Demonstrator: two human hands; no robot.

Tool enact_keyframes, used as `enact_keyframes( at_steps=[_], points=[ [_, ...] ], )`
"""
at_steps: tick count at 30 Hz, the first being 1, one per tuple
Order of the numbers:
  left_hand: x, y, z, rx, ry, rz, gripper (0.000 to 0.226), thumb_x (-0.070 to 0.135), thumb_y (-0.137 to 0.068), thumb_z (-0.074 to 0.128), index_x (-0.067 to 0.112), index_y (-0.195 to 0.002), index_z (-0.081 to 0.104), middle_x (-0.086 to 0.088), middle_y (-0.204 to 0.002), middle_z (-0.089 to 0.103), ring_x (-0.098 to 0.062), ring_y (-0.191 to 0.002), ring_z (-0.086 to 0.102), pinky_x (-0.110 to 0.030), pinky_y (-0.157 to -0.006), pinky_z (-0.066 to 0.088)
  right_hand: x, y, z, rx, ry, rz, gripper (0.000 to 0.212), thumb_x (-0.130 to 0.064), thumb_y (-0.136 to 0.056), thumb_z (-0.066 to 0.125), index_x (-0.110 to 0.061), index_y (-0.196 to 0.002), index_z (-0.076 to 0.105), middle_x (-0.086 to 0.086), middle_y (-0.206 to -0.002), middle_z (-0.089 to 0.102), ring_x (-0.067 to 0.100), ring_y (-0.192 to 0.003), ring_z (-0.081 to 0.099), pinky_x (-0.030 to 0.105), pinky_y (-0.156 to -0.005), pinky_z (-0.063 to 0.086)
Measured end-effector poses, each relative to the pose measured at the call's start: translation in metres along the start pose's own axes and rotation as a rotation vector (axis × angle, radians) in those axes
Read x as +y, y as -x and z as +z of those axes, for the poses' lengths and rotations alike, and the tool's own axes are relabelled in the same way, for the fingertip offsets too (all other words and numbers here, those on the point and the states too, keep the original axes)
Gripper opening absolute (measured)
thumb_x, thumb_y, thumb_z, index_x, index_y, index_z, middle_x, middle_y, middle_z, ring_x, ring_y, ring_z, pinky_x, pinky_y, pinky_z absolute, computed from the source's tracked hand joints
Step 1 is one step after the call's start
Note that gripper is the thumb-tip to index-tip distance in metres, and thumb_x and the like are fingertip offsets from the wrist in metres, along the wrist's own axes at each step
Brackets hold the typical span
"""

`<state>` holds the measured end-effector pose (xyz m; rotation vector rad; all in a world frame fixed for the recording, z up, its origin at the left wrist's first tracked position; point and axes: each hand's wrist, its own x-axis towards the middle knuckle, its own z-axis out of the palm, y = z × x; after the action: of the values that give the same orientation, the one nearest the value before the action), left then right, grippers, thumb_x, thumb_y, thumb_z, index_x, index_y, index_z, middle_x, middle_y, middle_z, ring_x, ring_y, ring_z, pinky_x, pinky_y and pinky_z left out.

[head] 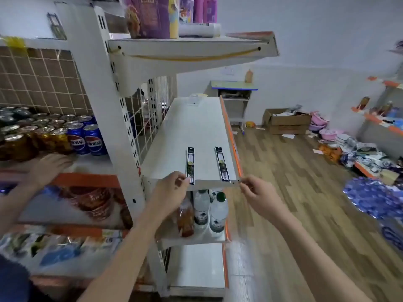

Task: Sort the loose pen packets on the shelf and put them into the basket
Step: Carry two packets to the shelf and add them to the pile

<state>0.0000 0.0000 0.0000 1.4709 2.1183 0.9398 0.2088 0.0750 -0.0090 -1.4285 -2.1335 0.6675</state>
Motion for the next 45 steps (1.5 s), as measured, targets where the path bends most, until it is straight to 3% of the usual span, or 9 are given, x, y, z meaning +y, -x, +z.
enact_keyframes(
  at_steps=[6,11,15,18,22,26,31,37,45],
  points=[
    [0.036,-0.078,0.024,0.053,-0.307,-0.063,0.048,0.036,-0.091,0.052,0.003,-0.125,0.045,-0.015,-0.122,0.053,-0.032,-0.111,0.053,-0.037,-0.086,0.044,-0.023,-0.05,0.005,-0.034,0.219,-0.031,0.026,-0.012,-0.094,0.044,-0.002,-0.113,0.059,0.013,-0.11,0.065,0.028,-0.101,0.059,0.034,-0.084,0.049],
    [0.017,-0.099,0.039,-0.015,-0.38,-0.293,0.028,0.026,-0.085,0.059,0.005,-0.102,0.053,-0.014,-0.119,0.057,-0.031,-0.109,0.056,-0.033,-0.077,0.046,-0.025,-0.074,0.025,-0.106,0.406,-0.022,0.009,-0.003,-0.091,0.041,0.0,-0.089,0.049,0.017,-0.1,0.057,0.027,-0.079,0.045,0.031,-0.063,0.035],
    [0.012,-0.099,0.037,-0.046,-0.42,-0.26,0.027,0.001,-0.086,0.047,0.0,-0.112,0.057,-0.015,-0.115,0.06,-0.032,-0.108,0.058,-0.033,-0.08,0.048,-0.033,-0.089,0.031,-0.168,0.545,0.036,0.032,-0.004,-0.095,0.039,-0.01,-0.064,0.031,0.006,-0.078,0.044,0.027,-0.08,0.046,0.027,-0.053,0.035],
    [0.011,-0.095,0.029,-0.033,-0.416,-0.211,0.028,-0.004,-0.085,0.045,-0.003,-0.11,0.057,-0.017,-0.113,0.061,-0.033,-0.105,0.059,-0.032,-0.076,0.047,-0.041,-0.103,0.033,-0.235,0.655,0.1,0.018,-0.012,-0.097,0.041,-0.004,-0.097,0.057,0.012,-0.111,0.059,0.029,-0.103,0.058,0.03,-0.073,0.047],
    [0.008,-0.088,0.02,0.028,-0.343,-0.2,0.028,-0.007,-0.086,0.044,-0.004,-0.113,0.045,-0.019,-0.111,0.058,-0.033,-0.103,0.058,-0.033,-0.074,0.045,-0.047,-0.116,0.041,-0.329,0.733,0.207,0.034,-0.01,-0.091,0.046,-0.009,-0.124,0.056,0.008,-0.124,0.057,0.028,-0.11,0.059,0.034,-0.087,0.053],
    [0.01,-0.083,0.014,0.083,-0.338,-0.174,0.045,-0.008,-0.086,0.044,-0.004,-0.128,0.03,-0.019,-0.109,0.057,-0.032,-0.099,0.059,-0.036,-0.076,0.049,-0.049,-0.121,0.046,-0.346,0.778,0.265,0.035,-0.011,-0.09,0.046,-0.015,-0.124,0.056,0.001,-0.118,0.058,0.022,-0.099,0.059,0.028,-0.073,0.046],
    [0.021,-0.076,0.007,0.078,-0.071,-0.183,0.023,0.002,-0.091,0.037,0.0,-0.114,0.039,-0.018,-0.101,0.055,-0.034,-0.093,0.058,-0.043,-0.074,0.049,-0.051,-0.109,0.034,-0.188,0.562,0.3,0.016,-0.008,-0.088,0.042,-0.012,-0.101,0.051,0.003,-0.092,0.052,0.025,-0.08,0.05,0.026,-0.062,0.038],
    [0.041,-0.048,0.018,0.083,0.136,0.049,0.017,0.029,-0.098,0.039,0.013,-0.101,0.045,0.005,-0.073,0.05,-0.019,-0.073,0.051,-0.03,-0.06,0.034,-0.005,-0.035,0.009,0.196,0.035,0.3,0.005,-0.008,-0.092,0.035,-0.008,-0.095,0.038,0.012,-0.078,0.054,0.034,-0.072,0.052,0.035,-0.055,0.035],
    [0.094,0.016,0.11,-0.125,0.386,0.166,0.016,0.032,-0.099,0.036,0.023,-0.098,0.049,0.002,-0.069,0.052,-0.013,-0.063,0.05,-0.024,-0.056,0.036,0.093,0.109,-0.014,0.425,-0.065,0.548,0.014,-0.025,-0.096,0.04,-0.02,-0.102,0.052,0.01,-0.066,0.06,0.03,-0.061,0.056,0.039,-0.054,0.041]
  ],
)
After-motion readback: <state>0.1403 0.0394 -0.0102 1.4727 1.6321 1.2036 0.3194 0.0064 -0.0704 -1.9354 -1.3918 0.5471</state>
